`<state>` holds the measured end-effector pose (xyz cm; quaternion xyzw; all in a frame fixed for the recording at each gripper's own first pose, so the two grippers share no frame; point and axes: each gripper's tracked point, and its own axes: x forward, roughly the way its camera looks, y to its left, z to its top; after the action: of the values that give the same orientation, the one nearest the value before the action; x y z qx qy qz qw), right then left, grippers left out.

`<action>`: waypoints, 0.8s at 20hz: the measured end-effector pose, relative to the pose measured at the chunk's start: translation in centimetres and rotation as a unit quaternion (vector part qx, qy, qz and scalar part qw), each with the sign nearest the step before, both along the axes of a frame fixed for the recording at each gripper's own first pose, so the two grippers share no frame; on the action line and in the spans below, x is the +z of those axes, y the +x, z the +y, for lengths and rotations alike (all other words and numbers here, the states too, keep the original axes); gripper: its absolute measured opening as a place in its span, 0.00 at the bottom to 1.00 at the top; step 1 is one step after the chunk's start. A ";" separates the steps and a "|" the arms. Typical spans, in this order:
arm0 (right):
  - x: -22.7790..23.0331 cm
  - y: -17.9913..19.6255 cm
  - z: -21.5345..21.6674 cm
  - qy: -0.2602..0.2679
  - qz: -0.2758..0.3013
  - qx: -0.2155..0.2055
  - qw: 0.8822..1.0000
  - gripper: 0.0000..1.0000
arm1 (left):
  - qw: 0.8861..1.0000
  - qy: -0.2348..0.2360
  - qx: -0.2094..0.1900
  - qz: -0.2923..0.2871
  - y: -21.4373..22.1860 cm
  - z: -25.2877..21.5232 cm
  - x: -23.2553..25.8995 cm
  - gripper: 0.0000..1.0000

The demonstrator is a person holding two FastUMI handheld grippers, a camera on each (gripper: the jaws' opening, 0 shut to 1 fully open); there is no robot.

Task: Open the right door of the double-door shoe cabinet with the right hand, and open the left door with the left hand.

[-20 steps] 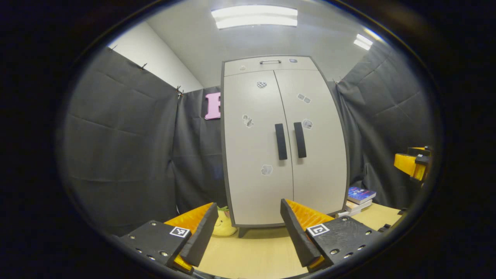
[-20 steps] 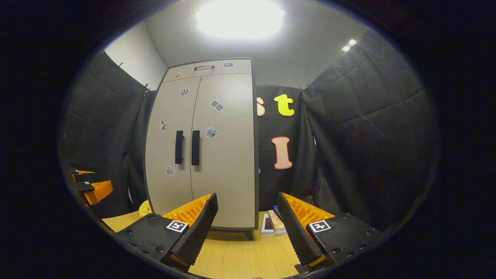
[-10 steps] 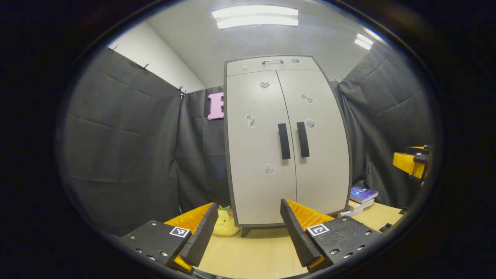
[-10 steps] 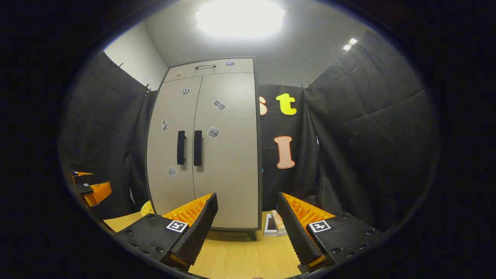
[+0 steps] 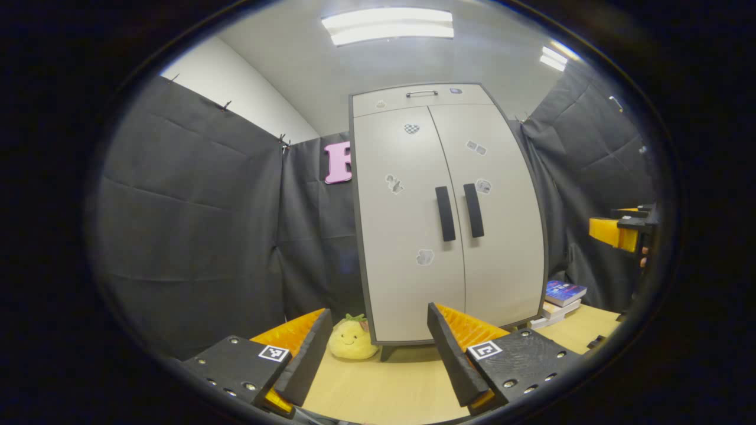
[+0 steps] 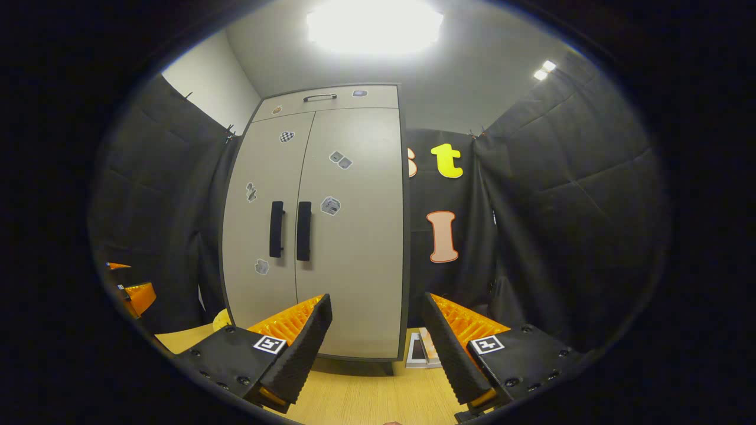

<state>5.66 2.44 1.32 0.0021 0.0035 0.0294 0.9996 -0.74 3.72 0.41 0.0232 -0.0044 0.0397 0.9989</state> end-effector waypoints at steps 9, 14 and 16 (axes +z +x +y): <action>3.4 5.5 4.3 0.010 -0.028 0.037 0.999 0.96 | 0.999 0.009 0.046 0.005 -1.6 3.6 -0.2 0.93; 4.1 8.4 7.7 0.017 -0.021 0.062 0.998 0.97 | 0.997 0.008 0.077 0.010 -3.1 6.0 -0.8 0.93; 4.1 9.5 9.3 0.033 -0.012 0.079 0.996 0.97 | 0.996 0.007 0.086 0.013 -3.7 6.8 -0.9 0.93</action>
<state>15.12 11.75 5.42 0.0349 -0.0094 0.1088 0.9934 -4.42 10.51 -0.51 0.0314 0.0098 0.1252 0.9916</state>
